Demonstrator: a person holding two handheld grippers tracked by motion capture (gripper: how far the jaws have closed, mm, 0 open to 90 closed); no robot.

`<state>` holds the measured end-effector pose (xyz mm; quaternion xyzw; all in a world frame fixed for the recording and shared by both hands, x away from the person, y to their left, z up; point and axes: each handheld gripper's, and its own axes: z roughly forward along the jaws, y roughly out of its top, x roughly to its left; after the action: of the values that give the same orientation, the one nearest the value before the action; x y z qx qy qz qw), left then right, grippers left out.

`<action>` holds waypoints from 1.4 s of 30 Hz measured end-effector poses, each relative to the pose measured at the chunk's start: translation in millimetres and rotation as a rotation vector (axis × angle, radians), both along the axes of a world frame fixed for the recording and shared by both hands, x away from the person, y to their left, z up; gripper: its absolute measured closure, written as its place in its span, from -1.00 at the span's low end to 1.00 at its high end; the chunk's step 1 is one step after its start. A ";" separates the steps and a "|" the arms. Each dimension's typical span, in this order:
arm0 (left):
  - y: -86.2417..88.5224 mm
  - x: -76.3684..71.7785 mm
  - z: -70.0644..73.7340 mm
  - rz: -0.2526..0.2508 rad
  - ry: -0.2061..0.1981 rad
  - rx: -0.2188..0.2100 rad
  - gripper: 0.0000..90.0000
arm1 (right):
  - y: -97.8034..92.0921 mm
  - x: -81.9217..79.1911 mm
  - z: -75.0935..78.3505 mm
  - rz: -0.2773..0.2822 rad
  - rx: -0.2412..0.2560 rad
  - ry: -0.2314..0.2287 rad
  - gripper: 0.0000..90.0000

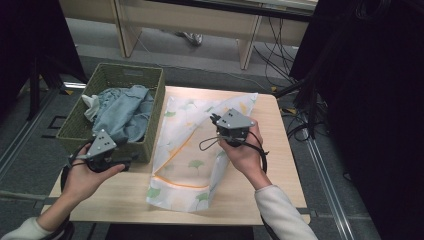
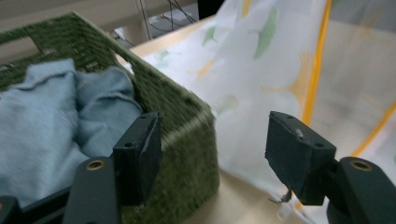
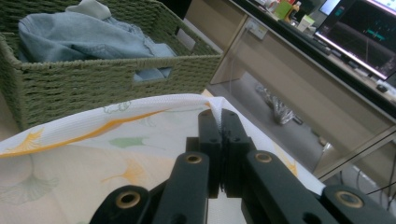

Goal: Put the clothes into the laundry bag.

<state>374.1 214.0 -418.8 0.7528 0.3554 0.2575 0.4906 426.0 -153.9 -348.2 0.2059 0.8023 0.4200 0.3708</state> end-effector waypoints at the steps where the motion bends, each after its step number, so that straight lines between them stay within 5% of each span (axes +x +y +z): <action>1: 2.9 3.8 3.8 0.008 -0.006 -0.008 -0.20 | 1.2 0.9 0.5 0.003 -0.003 -0.002 1.00; 4: 9.9 13.6 12.9 0.031 -0.014 0.003 -0.24 | 2.8 2.5 1.1 0.001 -0.008 0.002 1.00; 10: 34.6 82.2 42.5 0.155 0.096 0.201 -0.46 | 4.2 2.1 1.1 0.003 -0.014 0.010 1.00; 14: 43.7 128.4 43.3 0.200 0.240 0.310 -0.53 | 2.6 1.3 1.5 0.001 -0.014 0.013 1.00; 21: 53.5 183.2 15.8 0.233 0.474 0.311 -0.60 | 0.1 3.2 -0.1 0.001 -0.007 0.027 1.00; 25: 52.3 194.9 -4.3 0.238 0.555 0.364 -0.65 | -0.4 3.9 -0.8 0.003 -0.013 0.033 1.00; 30: 52.5 201.3 -21.7 0.283 0.584 0.380 -0.67 | 0.4 2.4 -1.4 -0.004 -0.010 0.045 1.00; 37: 54.4 204.7 -40.5 0.339 0.654 0.321 -0.72 | 0.4 3.1 -1.7 0.002 -0.017 0.044 1.00; 42: 53.1 204.4 -44.7 0.365 0.685 0.313 -0.43 | 0.5 3.4 -2.6 0.004 -0.017 0.046 0.99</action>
<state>578.5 267.1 -463.6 0.7850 0.5823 0.1258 0.1701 429.3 -153.4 -350.8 0.2106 0.8148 0.4089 0.3530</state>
